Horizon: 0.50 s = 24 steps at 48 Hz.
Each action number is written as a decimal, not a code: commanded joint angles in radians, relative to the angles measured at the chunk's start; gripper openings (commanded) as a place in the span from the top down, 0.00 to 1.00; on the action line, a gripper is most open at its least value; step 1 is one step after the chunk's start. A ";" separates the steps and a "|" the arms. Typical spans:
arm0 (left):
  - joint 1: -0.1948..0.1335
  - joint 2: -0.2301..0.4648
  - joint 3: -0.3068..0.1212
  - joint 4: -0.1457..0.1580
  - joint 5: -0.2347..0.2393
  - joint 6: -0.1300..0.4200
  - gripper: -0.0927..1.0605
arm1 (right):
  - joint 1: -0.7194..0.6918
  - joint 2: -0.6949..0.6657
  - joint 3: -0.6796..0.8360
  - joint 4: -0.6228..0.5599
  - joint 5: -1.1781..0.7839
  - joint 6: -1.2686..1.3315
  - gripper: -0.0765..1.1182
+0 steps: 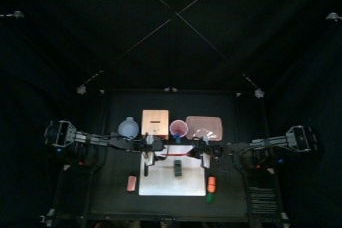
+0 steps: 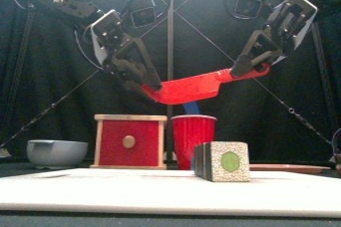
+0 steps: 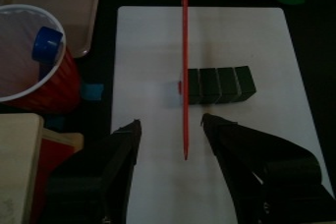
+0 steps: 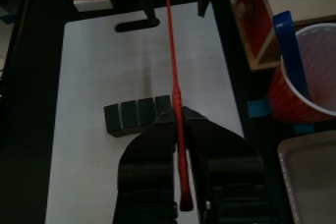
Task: Place sushi on board then cut the sushi with the knife then place the pieces on the plate
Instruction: Grasp knife edge with left hand
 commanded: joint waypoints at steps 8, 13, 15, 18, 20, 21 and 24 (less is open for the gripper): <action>0.005 0.002 -0.029 0.011 -0.025 0.000 0.31 | 0.003 -0.008 -0.025 0.000 -0.009 0.000 0.65; 0.003 0.002 -0.028 0.011 -0.026 0.000 0.40 | 0.003 -0.002 -0.025 0.000 -0.009 0.002 0.65; 0.003 0.003 -0.028 0.011 -0.026 0.000 0.43 | 0.003 0.002 -0.025 0.000 -0.008 0.003 0.65; 0.000 0.003 -0.028 0.011 -0.026 0.000 0.48 | 0.003 0.008 -0.026 0.002 -0.008 0.006 0.65; -0.003 0.005 -0.028 0.009 -0.026 0.000 0.51 | 0.005 0.015 -0.025 0.003 -0.009 0.008 0.65; -0.005 0.006 -0.028 0.009 -0.026 -0.002 0.52 | 0.005 0.017 -0.026 0.005 -0.008 0.008 0.65; -0.008 0.011 -0.028 0.006 -0.026 -0.005 0.55 | 0.006 0.026 -0.025 0.006 -0.008 0.014 0.65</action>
